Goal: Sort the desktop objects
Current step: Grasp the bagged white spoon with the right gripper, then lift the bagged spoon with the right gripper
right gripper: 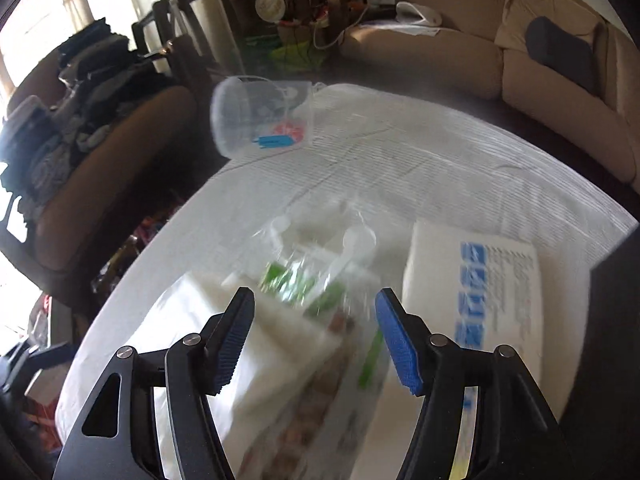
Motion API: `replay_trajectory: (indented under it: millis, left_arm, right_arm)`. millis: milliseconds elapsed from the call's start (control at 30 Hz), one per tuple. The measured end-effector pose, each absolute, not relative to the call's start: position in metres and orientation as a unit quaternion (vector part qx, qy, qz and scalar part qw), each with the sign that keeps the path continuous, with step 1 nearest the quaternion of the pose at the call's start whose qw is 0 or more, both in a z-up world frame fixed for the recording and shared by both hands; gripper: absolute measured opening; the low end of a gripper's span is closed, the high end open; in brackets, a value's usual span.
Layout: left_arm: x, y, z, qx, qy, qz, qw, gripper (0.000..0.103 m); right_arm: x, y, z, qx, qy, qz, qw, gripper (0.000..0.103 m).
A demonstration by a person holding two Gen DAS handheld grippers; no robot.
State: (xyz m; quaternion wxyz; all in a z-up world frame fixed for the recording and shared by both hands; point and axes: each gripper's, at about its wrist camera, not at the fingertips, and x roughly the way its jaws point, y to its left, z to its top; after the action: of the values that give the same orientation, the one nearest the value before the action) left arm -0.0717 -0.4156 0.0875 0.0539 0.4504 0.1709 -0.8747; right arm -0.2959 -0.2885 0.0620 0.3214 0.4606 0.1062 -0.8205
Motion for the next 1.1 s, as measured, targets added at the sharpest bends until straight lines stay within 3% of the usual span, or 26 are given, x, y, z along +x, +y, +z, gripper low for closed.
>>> replay_trajectory:
  millis: [167, 367, 433, 467, 500, 600, 767, 900, 1100]
  left_arm:
    - [-0.067, -0.430, 0.094, 0.435, 0.188, -0.878, 0.066, 0.103]
    - [-0.069, -0.429, 0.096, 0.433, 0.206, -0.876, 0.047, 0.103]
    - [-0.071, -0.429, 0.097, 0.431, 0.212, -0.876, 0.045, 0.103]
    - [-0.071, -0.429, 0.098, 0.430, 0.214, -0.876, 0.046, 0.103]
    - [-0.071, -0.430, 0.099, 0.428, 0.216, -0.876, 0.047, 0.103]
    - [-0.069, -0.430, 0.099, 0.428, 0.221, -0.875, 0.047, 0.103]
    - [-0.069, -0.430, 0.097, 0.427, 0.236, -0.872, 0.039, 0.103]
    - [-0.068, -0.428, 0.099, 0.422, 0.249, -0.871, 0.029, 0.103]
    - [-0.065, -0.421, 0.106, 0.410, 0.259, -0.874, 0.013, 0.103]
  right_arm:
    - [-0.326, -0.326, 0.015, 0.464, 0.204, -0.805, 0.307, 0.065]
    - [-0.342, -0.337, 0.000, 0.457, 0.234, -0.789, 0.337, 0.065]
    - [-0.338, -0.343, -0.004, 0.459, 0.243, -0.776, 0.359, 0.061]
    - [-0.333, -0.346, -0.004, 0.448, 0.258, -0.773, 0.369, 0.054]
    - [-0.329, -0.347, -0.003, 0.444, 0.263, -0.769, 0.377, 0.039]
    - [-0.328, -0.346, 0.002, 0.455, 0.247, -0.766, 0.381, 0.019]
    - [-0.321, -0.327, 0.027, 0.443, 0.198, -0.795, 0.365, 0.009]
    - [-0.309, -0.297, 0.062, 0.434, 0.128, -0.812, 0.369, 0.008]
    - [-0.299, -0.284, 0.088, 0.418, 0.147, -0.817, 0.368, 0.008]
